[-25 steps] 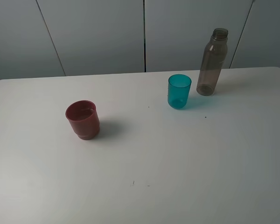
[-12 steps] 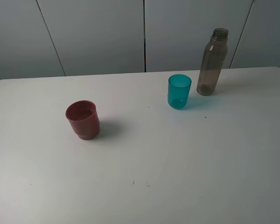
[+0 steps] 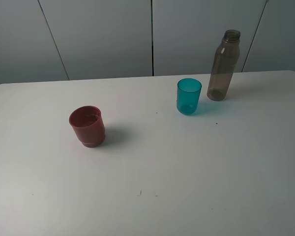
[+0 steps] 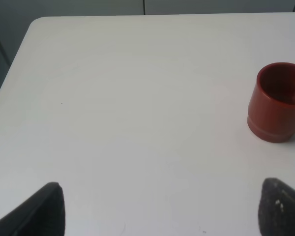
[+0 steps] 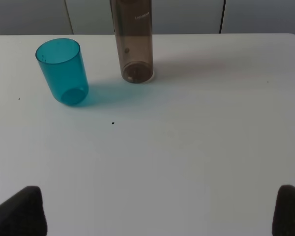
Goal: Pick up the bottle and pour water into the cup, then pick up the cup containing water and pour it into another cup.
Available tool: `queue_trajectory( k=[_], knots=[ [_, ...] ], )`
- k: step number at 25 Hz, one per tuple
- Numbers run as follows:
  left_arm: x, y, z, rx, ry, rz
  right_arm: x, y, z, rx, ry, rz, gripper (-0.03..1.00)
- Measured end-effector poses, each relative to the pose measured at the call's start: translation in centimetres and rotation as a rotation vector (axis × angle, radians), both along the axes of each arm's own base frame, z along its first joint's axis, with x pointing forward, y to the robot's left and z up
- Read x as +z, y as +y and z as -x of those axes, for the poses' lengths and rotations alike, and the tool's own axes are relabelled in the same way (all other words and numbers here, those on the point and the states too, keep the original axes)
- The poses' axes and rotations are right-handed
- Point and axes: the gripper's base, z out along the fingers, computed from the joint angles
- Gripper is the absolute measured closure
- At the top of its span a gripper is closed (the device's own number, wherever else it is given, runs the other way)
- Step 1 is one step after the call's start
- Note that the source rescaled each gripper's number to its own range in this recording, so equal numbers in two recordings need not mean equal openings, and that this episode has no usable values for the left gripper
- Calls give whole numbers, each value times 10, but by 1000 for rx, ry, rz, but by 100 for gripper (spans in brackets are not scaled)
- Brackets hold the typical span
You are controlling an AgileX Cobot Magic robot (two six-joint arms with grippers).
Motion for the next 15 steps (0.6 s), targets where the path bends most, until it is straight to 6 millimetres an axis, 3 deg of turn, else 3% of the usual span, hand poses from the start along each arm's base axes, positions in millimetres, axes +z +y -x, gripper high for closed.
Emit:
queue_trajectory(
  k=[15],
  knots=[
    [0, 0, 0, 1, 0, 1, 0, 0, 0, 0, 0, 0, -3]
  ],
)
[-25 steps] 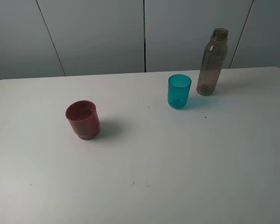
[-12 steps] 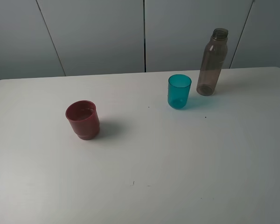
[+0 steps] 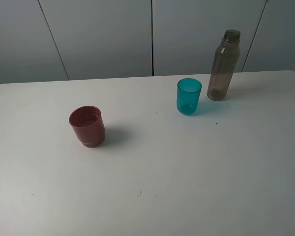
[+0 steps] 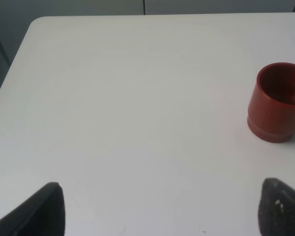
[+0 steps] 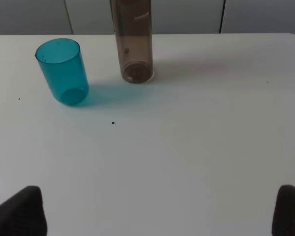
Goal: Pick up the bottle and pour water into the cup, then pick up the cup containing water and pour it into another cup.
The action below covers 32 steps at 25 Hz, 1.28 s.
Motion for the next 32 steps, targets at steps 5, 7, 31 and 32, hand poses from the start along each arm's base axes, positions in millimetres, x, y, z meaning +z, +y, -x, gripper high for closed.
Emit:
queue_trajectory(
  k=[5, 7, 31, 32],
  knots=[
    [0, 0, 0, 0, 0, 0, 0, 0, 0, 0, 0, 0, -3],
    [0, 0, 0, 0, 0, 0, 0, 0, 0, 0, 0, 0, -3],
    [0, 0, 0, 0, 0, 0, 0, 0, 0, 0, 0, 0, -3],
    [0, 0, 0, 0, 0, 0, 0, 0, 0, 0, 0, 0, -3]
  ],
)
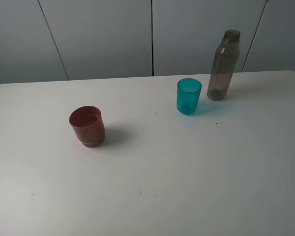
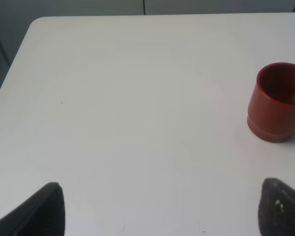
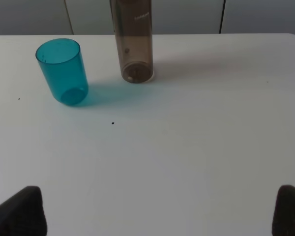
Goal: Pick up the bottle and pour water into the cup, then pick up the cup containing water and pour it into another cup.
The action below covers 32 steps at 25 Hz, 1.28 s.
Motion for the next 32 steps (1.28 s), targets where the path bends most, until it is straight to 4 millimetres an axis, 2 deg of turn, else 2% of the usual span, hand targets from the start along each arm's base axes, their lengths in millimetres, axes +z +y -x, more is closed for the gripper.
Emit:
queue_trajectory(
  k=[32],
  knots=[
    [0, 0, 0, 0, 0, 0, 0, 0, 0, 0, 0, 0, -3]
  ],
)
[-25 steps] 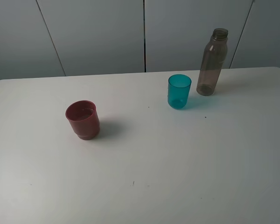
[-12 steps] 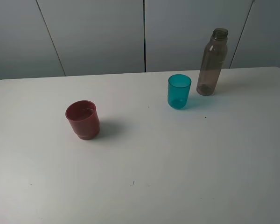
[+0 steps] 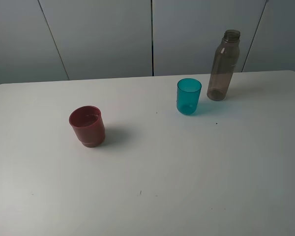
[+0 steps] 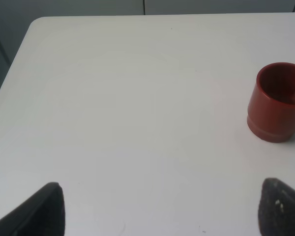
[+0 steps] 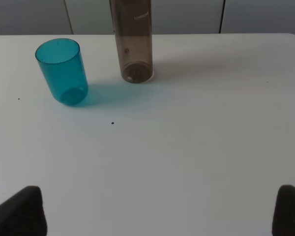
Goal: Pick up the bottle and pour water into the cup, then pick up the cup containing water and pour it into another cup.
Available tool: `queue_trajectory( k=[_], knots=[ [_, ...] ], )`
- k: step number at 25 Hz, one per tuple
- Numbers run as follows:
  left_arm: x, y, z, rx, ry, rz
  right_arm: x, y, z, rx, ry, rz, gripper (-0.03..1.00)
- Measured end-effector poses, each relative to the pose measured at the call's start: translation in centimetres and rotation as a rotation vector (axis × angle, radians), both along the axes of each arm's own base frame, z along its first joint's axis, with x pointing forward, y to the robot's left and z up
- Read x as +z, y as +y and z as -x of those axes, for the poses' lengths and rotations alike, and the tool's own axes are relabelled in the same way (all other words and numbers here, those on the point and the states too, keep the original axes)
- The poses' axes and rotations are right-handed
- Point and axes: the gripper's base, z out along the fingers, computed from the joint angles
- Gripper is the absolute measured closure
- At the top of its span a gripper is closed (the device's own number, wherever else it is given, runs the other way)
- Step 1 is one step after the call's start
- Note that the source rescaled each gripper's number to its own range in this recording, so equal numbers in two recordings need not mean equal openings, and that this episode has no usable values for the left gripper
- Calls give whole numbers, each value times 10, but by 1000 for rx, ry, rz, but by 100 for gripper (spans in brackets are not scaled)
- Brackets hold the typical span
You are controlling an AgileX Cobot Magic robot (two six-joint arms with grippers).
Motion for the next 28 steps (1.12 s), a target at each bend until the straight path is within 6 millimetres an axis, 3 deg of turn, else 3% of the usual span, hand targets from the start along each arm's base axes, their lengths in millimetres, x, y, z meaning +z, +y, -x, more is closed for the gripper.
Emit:
queue_trajectory(
  k=[28],
  knots=[
    [0, 0, 0, -1, 0, -2, 0, 0, 0, 0, 0, 0, -3]
  ],
)
